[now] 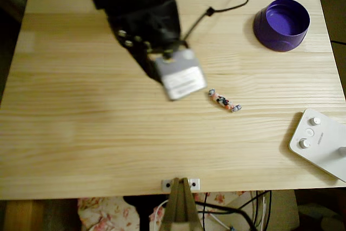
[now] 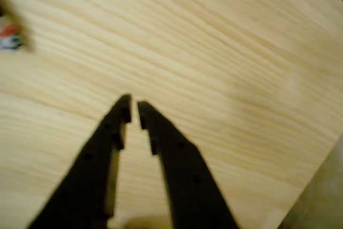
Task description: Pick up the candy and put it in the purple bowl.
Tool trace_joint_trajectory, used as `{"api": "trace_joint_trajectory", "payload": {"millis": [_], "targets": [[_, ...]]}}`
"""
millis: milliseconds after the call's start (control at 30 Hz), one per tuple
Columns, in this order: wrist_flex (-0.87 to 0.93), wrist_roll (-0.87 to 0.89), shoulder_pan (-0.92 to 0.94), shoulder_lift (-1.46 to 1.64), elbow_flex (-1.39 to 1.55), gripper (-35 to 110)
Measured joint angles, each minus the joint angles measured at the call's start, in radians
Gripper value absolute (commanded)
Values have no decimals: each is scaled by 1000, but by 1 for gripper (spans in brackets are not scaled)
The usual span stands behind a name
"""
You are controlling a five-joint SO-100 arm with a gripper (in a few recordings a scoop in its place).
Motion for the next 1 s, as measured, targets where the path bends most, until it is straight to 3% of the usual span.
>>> {"api": "trace_joint_trajectory", "payload": {"millis": [433,1000], "targets": [[9,-147,-155,-278,-138,1],[21,-38,-331,-499,-325,17]]}}
